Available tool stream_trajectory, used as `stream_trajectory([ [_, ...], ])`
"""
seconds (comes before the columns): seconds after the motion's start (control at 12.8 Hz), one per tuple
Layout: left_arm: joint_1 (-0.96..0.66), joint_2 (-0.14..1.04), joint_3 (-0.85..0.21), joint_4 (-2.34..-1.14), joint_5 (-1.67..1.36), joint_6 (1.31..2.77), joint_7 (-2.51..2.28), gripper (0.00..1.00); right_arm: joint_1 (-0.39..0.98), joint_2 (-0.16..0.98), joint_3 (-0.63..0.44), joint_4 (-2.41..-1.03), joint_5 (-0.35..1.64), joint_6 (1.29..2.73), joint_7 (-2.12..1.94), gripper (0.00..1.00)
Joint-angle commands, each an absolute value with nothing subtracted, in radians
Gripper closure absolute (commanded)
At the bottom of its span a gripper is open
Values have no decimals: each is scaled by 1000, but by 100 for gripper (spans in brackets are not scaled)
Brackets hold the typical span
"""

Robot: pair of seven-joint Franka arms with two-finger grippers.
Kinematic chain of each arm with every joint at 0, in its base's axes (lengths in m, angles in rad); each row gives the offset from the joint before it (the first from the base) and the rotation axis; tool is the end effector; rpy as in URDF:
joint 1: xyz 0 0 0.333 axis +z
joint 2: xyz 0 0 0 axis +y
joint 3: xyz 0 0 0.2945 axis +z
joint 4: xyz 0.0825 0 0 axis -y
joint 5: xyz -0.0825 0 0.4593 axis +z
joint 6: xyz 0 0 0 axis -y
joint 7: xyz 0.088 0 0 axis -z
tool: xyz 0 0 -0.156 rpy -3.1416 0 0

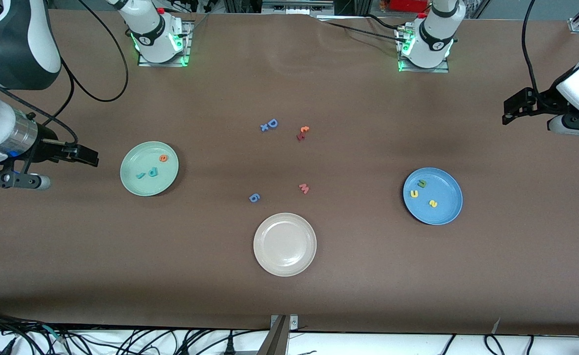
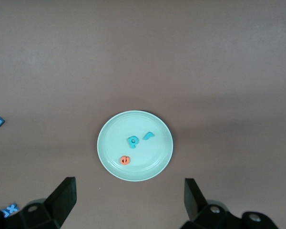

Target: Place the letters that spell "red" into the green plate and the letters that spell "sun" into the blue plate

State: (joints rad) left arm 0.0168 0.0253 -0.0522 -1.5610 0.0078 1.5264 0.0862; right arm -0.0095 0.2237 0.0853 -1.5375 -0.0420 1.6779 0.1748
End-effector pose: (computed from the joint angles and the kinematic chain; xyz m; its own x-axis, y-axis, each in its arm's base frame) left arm 0.6286 -0.0207 0.5397 0.9908 -0.1210 -0.0602 -0.1212 -0.9926 -0.0013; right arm 0.6858 0.0426 0.4337 0.9925 -0.0951 -0.0773 -0.0925 -0.9950 0.0363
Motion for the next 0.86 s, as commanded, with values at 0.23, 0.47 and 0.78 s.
stream_trajectory([
  [0.23, 20, 32, -55, -1543, 21, 1509, 109, 0, 2, 114, 55, -1658, -15, 1724, 149, 0],
  [0.47, 18, 34, -55, -1542, 21, 1509, 107, 0, 2, 120, 55, -1649, 0, 1724, 149, 0],
  [0.78, 18, 34, -57, -1537, 21, 1509, 107, 0, 2, 118, 54, -1647, 0, 1720, 149, 0],
])
